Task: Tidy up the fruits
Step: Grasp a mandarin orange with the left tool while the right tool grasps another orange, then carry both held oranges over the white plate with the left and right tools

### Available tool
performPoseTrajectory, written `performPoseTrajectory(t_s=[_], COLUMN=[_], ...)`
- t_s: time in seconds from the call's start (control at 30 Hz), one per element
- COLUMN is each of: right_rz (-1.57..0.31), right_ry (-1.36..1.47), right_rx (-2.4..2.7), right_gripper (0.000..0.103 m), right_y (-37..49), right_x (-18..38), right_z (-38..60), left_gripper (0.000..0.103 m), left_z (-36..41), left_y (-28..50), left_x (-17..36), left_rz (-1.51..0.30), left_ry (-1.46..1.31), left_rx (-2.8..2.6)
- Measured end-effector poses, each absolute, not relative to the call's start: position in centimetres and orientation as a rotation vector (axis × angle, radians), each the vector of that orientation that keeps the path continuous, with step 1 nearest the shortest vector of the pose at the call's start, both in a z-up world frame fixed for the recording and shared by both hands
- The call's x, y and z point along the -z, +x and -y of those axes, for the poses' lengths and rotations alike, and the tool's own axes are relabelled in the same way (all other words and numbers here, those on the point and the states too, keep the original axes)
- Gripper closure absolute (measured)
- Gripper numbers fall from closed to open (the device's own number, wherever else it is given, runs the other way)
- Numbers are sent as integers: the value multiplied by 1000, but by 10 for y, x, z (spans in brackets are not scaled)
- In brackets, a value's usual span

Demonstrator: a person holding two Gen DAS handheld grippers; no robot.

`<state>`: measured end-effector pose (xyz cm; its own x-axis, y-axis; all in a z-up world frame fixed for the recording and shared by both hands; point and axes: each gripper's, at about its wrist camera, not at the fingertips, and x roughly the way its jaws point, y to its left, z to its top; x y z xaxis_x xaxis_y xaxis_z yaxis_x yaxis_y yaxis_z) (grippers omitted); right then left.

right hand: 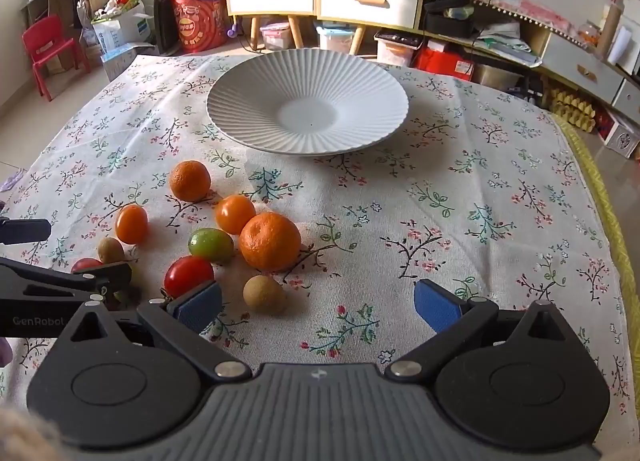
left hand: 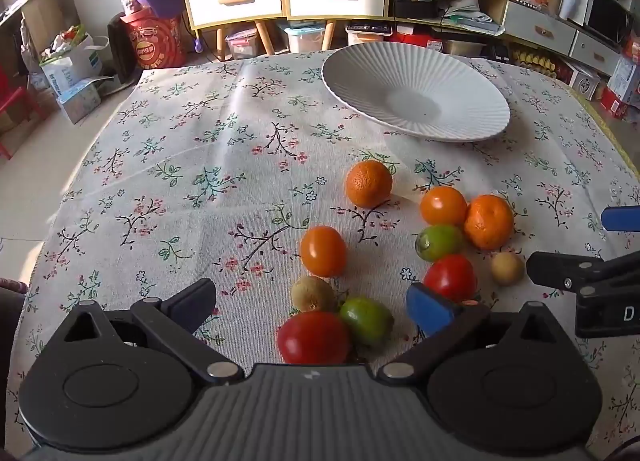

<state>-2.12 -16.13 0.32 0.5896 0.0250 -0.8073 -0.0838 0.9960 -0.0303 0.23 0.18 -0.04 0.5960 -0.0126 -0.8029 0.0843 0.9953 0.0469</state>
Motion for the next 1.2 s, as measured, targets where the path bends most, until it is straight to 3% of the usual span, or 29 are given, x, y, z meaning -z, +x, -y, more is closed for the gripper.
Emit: performPoseTrajectory(t_s=[0.17,0.37,0.67,0.9,1.2], right_rz=[-969,-1020,-1013,-1030,-1014], right_ry=[-21,70,131,121,130], right_rx=[-144,-219,-288,-303,-310], right_gripper=[1,9,28,50,62], right_y=[-8,5,13,16,20], right_x=[-1,7,12,15,16], right_z=[164,170,177,177,180], left_gripper=[6,9,39,62,76], left_z=[-3,-10,-10,-8,-1], left_y=[16,34,52,62,71], left_x=[4,3,13,21,27], left_rz=[-931,-878,-819,-811,-809], left_ry=[97,94,12,-5,-31], left_rx=[131,181,298,315,329])
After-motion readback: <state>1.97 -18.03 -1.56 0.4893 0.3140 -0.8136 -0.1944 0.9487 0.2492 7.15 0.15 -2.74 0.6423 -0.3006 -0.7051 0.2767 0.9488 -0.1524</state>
